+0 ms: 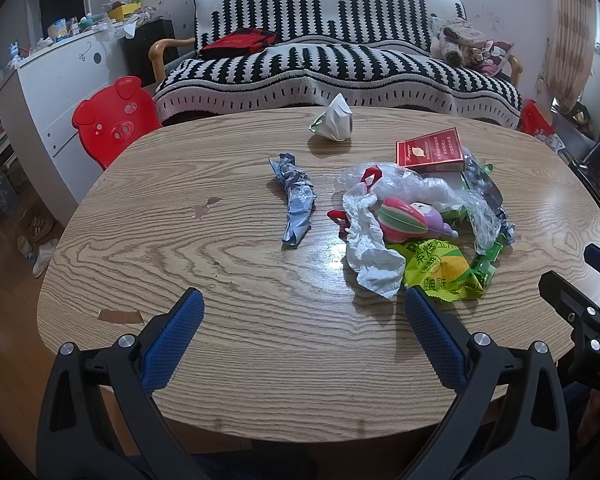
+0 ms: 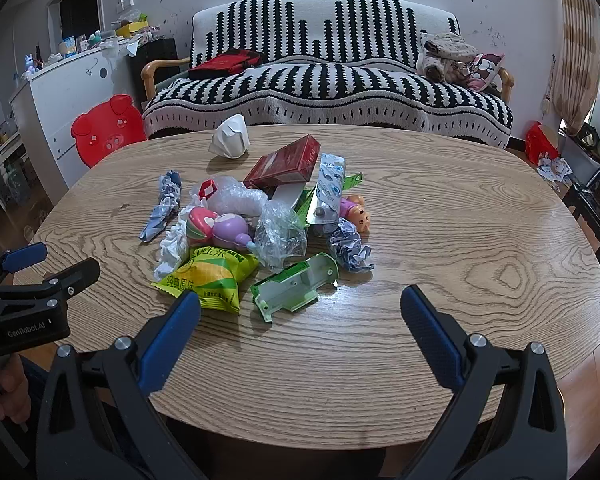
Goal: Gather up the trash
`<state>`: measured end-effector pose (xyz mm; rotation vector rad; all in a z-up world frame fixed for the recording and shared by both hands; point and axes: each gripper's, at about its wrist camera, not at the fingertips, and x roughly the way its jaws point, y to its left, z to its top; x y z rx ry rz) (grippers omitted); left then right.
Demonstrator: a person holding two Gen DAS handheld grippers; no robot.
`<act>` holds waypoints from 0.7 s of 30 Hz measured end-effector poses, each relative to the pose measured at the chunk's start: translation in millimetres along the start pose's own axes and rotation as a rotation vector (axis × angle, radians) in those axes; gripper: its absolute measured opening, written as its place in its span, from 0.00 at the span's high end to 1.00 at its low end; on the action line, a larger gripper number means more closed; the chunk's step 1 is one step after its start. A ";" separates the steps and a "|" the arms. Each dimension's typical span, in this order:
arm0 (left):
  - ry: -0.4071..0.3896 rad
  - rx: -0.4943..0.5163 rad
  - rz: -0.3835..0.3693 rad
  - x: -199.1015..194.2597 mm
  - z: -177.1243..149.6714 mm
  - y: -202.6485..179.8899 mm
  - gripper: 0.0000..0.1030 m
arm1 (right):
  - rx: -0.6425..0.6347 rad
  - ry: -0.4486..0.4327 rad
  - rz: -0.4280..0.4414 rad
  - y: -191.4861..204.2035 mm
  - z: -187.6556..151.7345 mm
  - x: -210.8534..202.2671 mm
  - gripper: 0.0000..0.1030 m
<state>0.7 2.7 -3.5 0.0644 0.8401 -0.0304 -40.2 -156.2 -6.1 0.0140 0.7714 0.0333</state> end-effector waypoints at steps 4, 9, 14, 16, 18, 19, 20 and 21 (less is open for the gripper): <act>-0.001 0.004 0.000 -0.2 -1.4 -1.0 0.05 | 0.000 0.000 0.001 0.0 0.2 0.0 0.06; -0.001 0.005 0.002 0.9 -2.7 -2.1 0.05 | 0.000 0.000 0.002 0.2 0.1 -0.3 0.06; 0.005 0.000 -0.001 1.7 -3.4 -1.8 0.05 | 0.004 0.000 0.012 -0.3 0.5 -0.5 0.06; 0.009 -0.001 -0.002 2.7 -3.9 -0.9 0.05 | 0.011 0.000 0.037 -2.7 1.9 -1.4 0.06; 0.017 -0.004 0.009 4.8 -2.0 1.6 0.05 | 0.017 -0.009 0.039 -9.1 5.1 -3.6 0.06; 0.022 -0.001 0.017 6.8 0.4 3.2 0.05 | 0.025 -0.011 0.034 -13.8 7.6 -3.4 0.06; 0.024 0.008 0.030 9.5 3.9 5.0 0.05 | 0.031 -0.007 0.031 -17.6 11.5 -3.4 0.06; 0.028 0.020 0.043 12.2 9.1 6.4 0.05 | 0.033 -0.002 0.033 -21.9 16.4 -2.2 0.06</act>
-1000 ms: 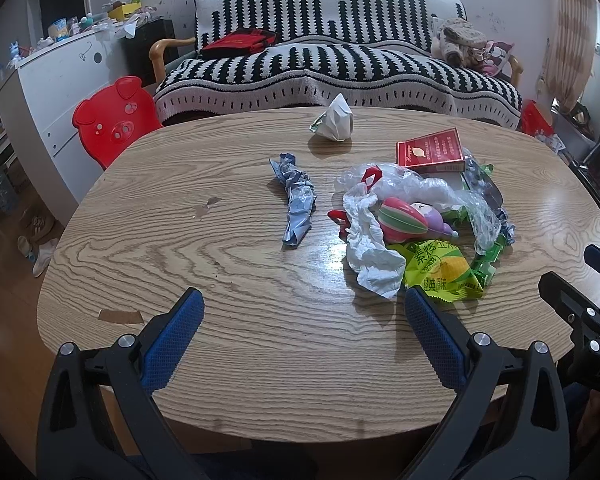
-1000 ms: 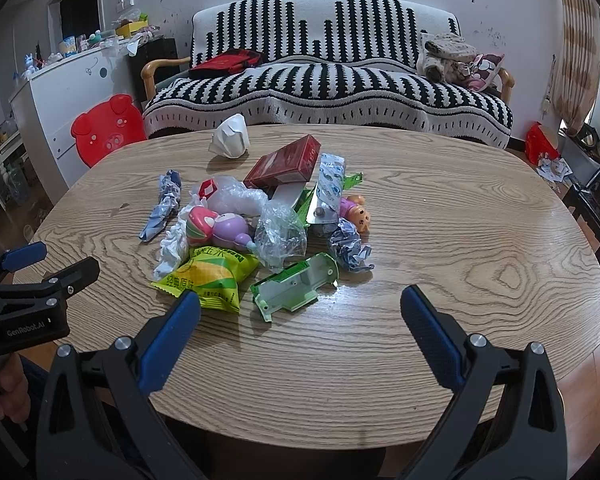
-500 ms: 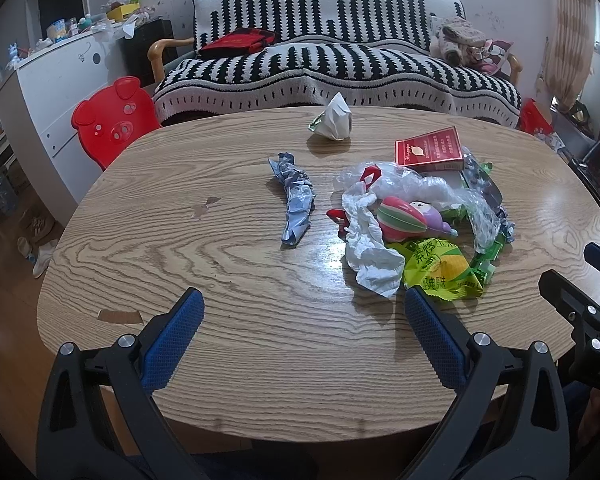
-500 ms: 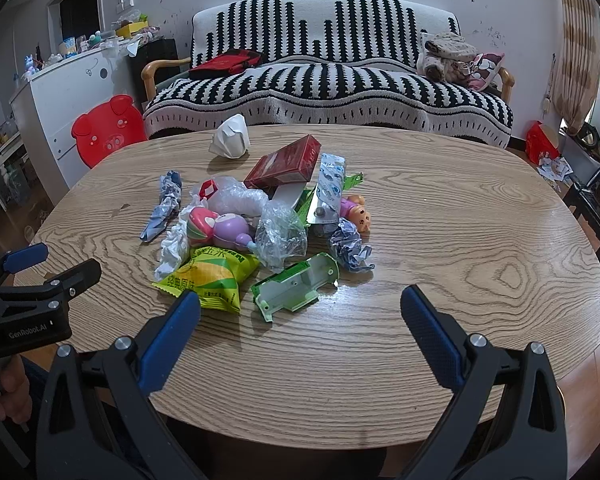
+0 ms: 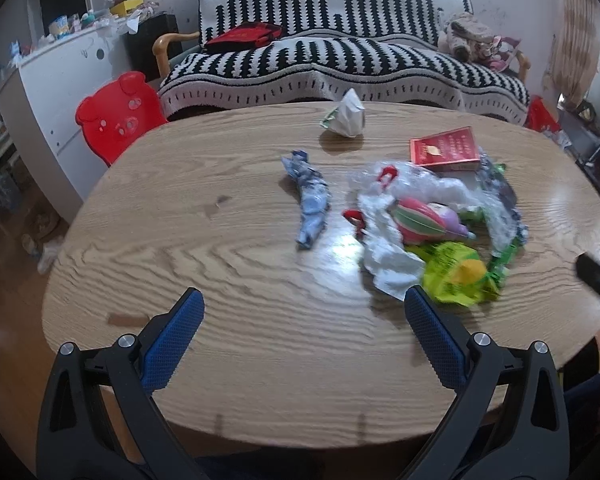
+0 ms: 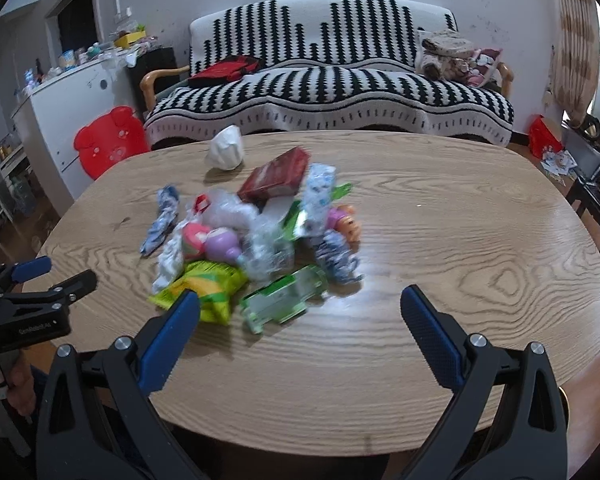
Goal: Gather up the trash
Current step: 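Grasp the blue foil with the left tool while the right tool grasps the red cigarette box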
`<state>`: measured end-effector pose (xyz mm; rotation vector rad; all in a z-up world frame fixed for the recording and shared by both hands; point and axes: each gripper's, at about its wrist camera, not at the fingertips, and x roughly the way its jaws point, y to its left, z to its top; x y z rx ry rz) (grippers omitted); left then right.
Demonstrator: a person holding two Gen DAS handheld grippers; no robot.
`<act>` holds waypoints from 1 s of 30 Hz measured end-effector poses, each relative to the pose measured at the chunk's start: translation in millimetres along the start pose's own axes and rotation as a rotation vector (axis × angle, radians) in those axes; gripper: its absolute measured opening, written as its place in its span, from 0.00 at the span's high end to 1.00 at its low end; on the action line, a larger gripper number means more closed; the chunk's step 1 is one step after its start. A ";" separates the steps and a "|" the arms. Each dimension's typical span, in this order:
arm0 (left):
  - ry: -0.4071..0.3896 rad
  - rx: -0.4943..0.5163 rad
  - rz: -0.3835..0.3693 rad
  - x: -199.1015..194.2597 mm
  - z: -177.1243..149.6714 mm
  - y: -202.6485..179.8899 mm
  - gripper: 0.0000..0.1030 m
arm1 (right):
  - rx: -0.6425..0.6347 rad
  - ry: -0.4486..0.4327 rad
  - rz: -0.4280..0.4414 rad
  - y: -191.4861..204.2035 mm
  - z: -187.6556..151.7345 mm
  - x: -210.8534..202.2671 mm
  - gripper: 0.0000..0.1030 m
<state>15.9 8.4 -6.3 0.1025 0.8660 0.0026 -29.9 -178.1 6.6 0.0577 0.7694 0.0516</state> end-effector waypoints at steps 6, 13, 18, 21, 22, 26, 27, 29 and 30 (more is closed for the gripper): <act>0.019 0.049 -0.013 34.9 44.0 7.7 0.05 | -0.009 0.054 0.008 -18.8 45.5 32.4 0.11; 0.111 0.012 -0.045 98.2 78.5 4.8 0.05 | 0.044 0.156 0.110 -11.7 105.4 110.4 0.16; 0.133 -0.020 -0.080 126.1 80.1 6.2 0.05 | 0.116 0.228 0.174 -10.9 127.4 162.9 0.32; 0.154 -0.031 -0.068 142.9 79.0 9.2 0.05 | 0.088 0.229 0.171 -3.2 134.4 179.6 0.37; 0.162 -0.038 -0.068 147.4 80.4 10.5 0.06 | 0.075 0.241 0.171 1.6 134.3 186.0 0.39; 0.153 -0.055 -0.077 150.4 81.5 14.4 0.18 | 0.045 0.278 0.163 10.2 131.4 202.6 0.51; 0.151 -0.046 -0.071 150.8 81.0 13.8 0.21 | 0.033 0.286 0.164 13.3 130.6 204.8 0.51; 0.159 -0.040 -0.095 154.9 80.2 13.5 0.35 | 0.018 0.280 0.172 16.6 128.9 205.4 0.53; 0.167 -0.042 -0.112 156.2 79.2 13.3 0.41 | 0.017 0.280 0.183 17.7 128.3 205.5 0.55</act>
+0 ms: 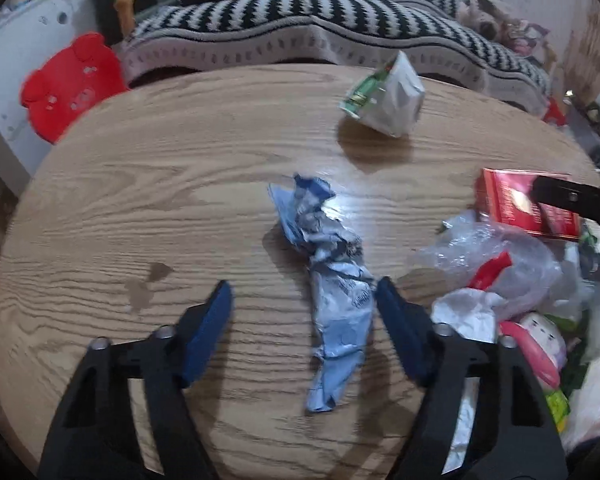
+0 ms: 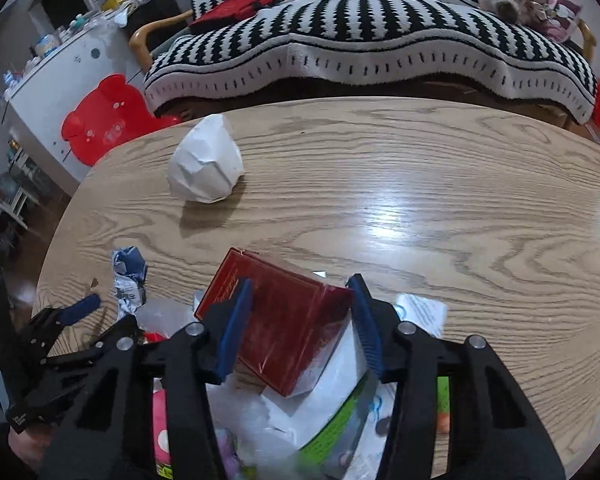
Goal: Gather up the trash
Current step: 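Grasp the blue foil with the left tool while the right tool grasps the red cigarette box, then carry both items to the black bin and open both tools to drop them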
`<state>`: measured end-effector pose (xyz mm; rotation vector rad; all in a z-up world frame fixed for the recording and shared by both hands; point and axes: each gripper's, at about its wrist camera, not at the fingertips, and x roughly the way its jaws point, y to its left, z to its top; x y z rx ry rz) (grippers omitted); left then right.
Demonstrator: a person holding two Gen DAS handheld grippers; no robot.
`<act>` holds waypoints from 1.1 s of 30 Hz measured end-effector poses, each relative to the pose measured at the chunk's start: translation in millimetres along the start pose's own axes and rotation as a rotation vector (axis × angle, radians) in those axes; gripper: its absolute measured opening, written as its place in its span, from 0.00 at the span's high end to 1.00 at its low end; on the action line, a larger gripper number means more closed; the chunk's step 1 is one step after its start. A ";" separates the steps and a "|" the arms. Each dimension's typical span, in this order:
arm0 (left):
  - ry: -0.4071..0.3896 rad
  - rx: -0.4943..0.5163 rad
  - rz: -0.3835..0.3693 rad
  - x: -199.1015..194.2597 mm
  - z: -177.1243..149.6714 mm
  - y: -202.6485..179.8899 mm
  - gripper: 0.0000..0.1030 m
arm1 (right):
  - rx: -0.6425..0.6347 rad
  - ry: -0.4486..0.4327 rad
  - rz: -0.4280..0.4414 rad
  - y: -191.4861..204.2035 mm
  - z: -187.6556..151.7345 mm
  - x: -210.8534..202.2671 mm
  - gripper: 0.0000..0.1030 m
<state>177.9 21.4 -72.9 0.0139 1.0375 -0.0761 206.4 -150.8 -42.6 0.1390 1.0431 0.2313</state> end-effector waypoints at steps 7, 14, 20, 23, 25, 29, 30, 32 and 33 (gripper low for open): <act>0.024 -0.018 -0.008 -0.8 0.5 4.7 0.81 | 0.054 -0.033 0.111 -6.2 0.4 -13.4 0.69; -0.112 0.002 0.048 -35.6 13.1 8.6 0.81 | 0.037 -0.127 0.134 1.5 1.8 -41.8 0.76; -0.148 0.004 0.029 -53.1 15.0 6.0 0.81 | 0.019 -0.203 0.127 7.6 2.1 -70.9 0.76; -0.152 0.015 0.022 -61.9 12.5 -0.1 0.81 | 0.011 -0.225 0.112 5.4 -2.9 -86.7 0.76; -0.158 0.027 0.010 -71.2 8.8 -7.7 0.81 | 0.023 -0.234 0.101 -0.4 -9.0 -98.8 0.76; -0.181 0.076 -0.040 -95.6 0.2 -37.5 0.81 | 0.062 -0.285 0.065 -24.0 -29.6 -141.7 0.76; -0.191 0.104 -0.056 -103.2 -3.3 -50.7 0.81 | 0.070 -0.298 0.052 -31.4 -37.0 -154.3 0.76; -0.202 0.186 -0.121 -121.6 -12.5 -91.2 0.81 | 0.095 -0.329 0.014 -52.7 -58.0 -187.7 0.76; -0.199 0.227 -0.162 -129.5 -17.6 -113.2 0.81 | 0.110 -0.346 -0.008 -65.3 -71.8 -206.6 0.76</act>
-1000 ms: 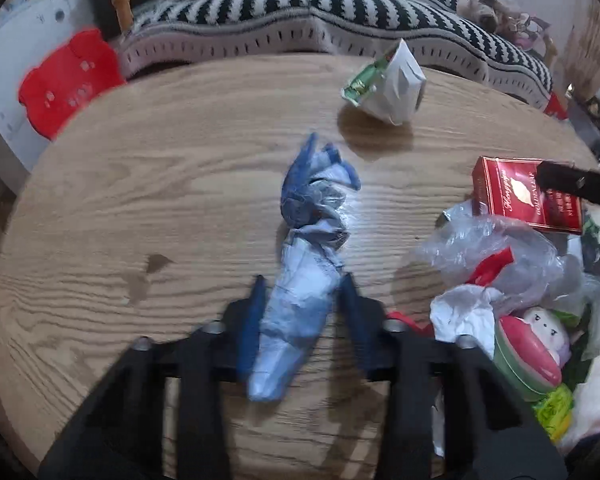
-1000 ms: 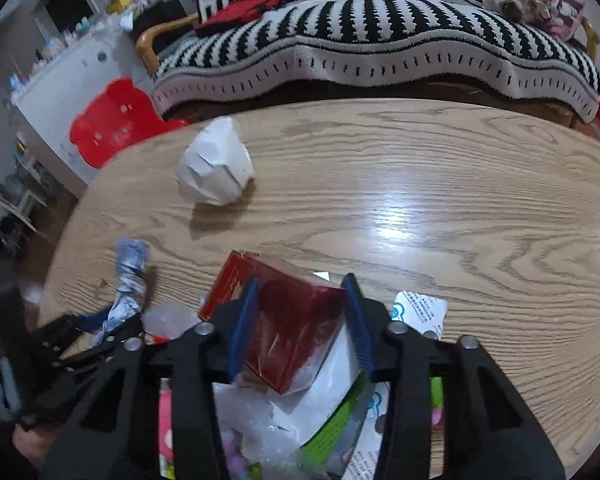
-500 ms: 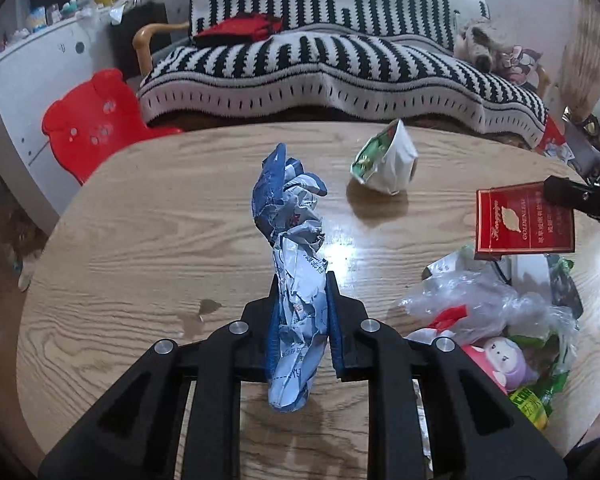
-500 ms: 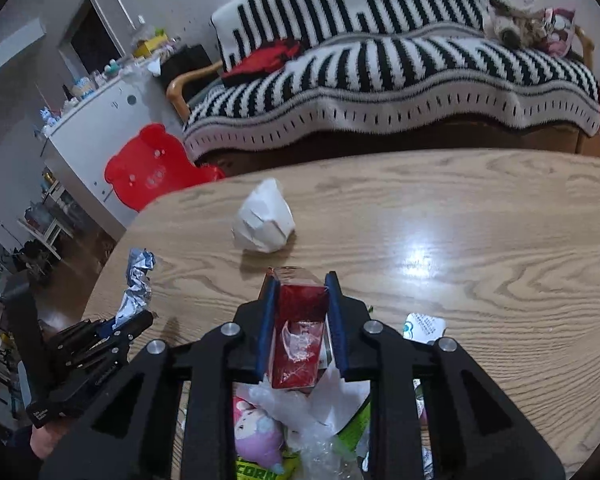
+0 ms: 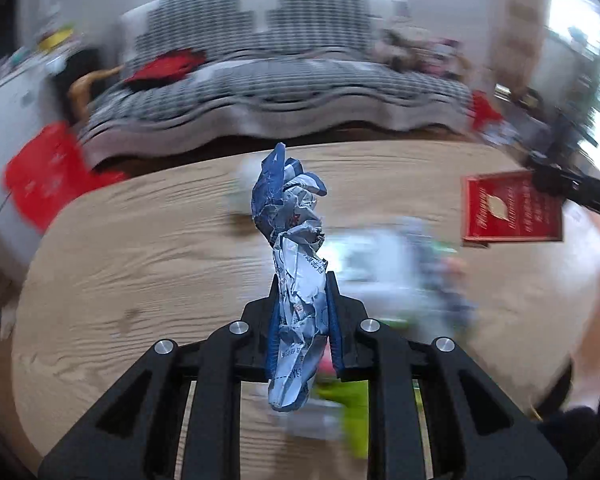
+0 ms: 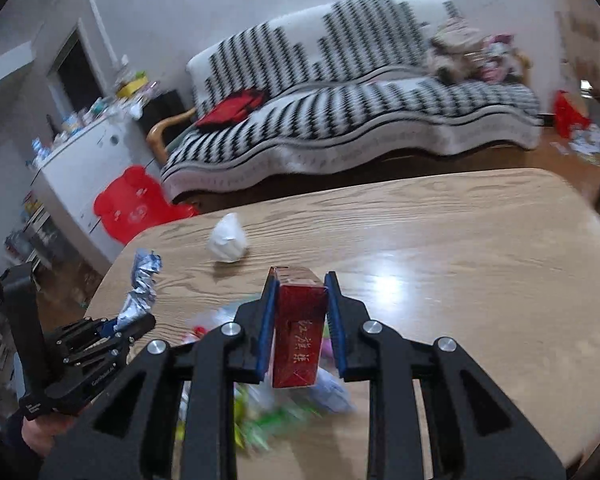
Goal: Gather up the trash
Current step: 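Carry both items to the black bin and open both tools to drop them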
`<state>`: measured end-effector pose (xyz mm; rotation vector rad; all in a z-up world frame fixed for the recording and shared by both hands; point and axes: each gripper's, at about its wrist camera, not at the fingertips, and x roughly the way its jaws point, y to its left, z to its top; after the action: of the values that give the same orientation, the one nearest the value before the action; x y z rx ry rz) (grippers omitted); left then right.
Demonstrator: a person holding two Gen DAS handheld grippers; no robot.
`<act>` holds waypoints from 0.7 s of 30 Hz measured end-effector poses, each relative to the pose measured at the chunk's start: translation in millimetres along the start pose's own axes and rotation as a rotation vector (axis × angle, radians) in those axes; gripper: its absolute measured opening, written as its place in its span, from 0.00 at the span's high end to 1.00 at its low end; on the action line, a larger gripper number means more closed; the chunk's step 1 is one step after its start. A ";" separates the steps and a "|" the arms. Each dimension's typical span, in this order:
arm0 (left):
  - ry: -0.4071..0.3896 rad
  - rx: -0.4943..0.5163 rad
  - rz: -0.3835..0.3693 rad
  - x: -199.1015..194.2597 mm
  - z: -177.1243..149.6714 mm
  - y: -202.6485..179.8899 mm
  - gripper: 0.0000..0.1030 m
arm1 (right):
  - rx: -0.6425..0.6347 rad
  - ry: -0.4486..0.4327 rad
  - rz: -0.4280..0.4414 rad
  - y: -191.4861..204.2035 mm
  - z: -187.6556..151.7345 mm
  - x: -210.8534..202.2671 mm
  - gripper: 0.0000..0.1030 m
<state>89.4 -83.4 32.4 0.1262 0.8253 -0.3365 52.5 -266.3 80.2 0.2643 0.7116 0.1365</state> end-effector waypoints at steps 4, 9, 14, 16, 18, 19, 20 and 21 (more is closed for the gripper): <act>0.010 0.161 -0.163 -10.1 3.0 -101.0 0.81 | 0.059 -0.059 -0.127 -58.8 -26.3 -82.6 0.76; 0.069 0.347 -0.419 -22.7 -8.7 -244.7 0.81 | 0.162 -0.090 -0.307 -138.5 -79.6 -175.2 0.76; 0.161 0.447 -0.607 -23.3 -39.6 -360.1 0.81 | 0.299 -0.056 -0.479 -222.4 -156.3 -235.7 0.76; 0.194 0.490 -0.634 -16.4 -60.1 -396.8 0.81 | 0.358 -0.037 -0.529 -249.7 -189.5 -249.4 0.76; 0.299 0.506 -0.665 0.3 -87.0 -432.7 0.81 | 0.407 -0.012 -0.569 -272.3 -221.1 -255.1 0.76; 0.353 0.510 -0.680 5.8 -99.6 -443.3 0.81 | 0.424 -0.001 -0.587 -279.5 -234.0 -255.8 0.76; 0.398 0.512 -0.683 13.8 -111.5 -453.0 0.81 | 0.450 0.011 -0.595 -289.9 -246.6 -255.4 0.76; 0.413 0.518 -0.671 21.4 -118.8 -457.3 0.81 | 0.477 0.025 -0.601 -301.2 -258.7 -253.6 0.76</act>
<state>-136.3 -489.8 -54.4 0.4140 1.1647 -1.1865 -298.4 -559.0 -34.7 0.4903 0.8154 -0.6103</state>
